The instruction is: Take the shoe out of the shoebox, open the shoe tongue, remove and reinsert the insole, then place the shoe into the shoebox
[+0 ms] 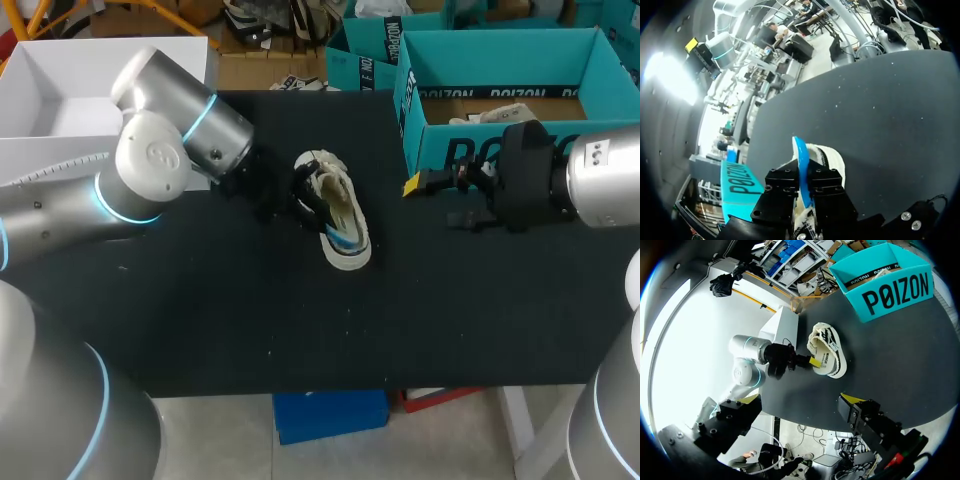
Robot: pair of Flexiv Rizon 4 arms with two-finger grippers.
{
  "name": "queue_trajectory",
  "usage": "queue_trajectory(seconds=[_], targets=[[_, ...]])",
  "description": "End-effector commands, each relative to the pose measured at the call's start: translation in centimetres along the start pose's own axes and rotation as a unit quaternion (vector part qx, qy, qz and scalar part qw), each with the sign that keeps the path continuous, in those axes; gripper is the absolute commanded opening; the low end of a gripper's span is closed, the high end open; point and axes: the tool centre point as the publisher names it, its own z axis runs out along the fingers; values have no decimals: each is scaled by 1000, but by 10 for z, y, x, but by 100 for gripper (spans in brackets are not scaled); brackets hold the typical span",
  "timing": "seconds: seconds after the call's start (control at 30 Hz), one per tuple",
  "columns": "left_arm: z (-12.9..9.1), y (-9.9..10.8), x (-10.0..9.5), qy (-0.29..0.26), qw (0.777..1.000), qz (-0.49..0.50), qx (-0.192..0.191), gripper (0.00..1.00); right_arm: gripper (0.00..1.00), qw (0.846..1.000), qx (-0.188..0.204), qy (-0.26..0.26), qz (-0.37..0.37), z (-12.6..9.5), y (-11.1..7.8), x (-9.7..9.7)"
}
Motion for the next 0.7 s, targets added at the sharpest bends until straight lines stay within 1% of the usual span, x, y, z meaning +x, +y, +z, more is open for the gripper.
queue_trajectory(seconds=[0.03,0.07,0.1,0.3,0.5,0.67,0.7], targets=[[-1,-1,-1,-2,1000,2,-3,74,100,1000,0,-1,0,0,0,0],[-3,-1,-2,-2,1000,3,-3,97,100,1000,0,-1,0,0,0,0],[-5,-1,-1,-2,1000,3,-6,100,100,1000,0,-1,0,0,0,0],[-25,6,6,3,1000,-6,-31,100,100,1000,0,-1,0,0,0,0],[-46,22,13,37,997,-8,-63,100,100,1000,0,-1,0,0,0,0],[-50,33,11,66,995,1,-75,100,100,1000,0,-1,0,0,0,0],[-50,35,10,73,994,4,-77,97,100,1000,0,-1,0,0,0,0]])
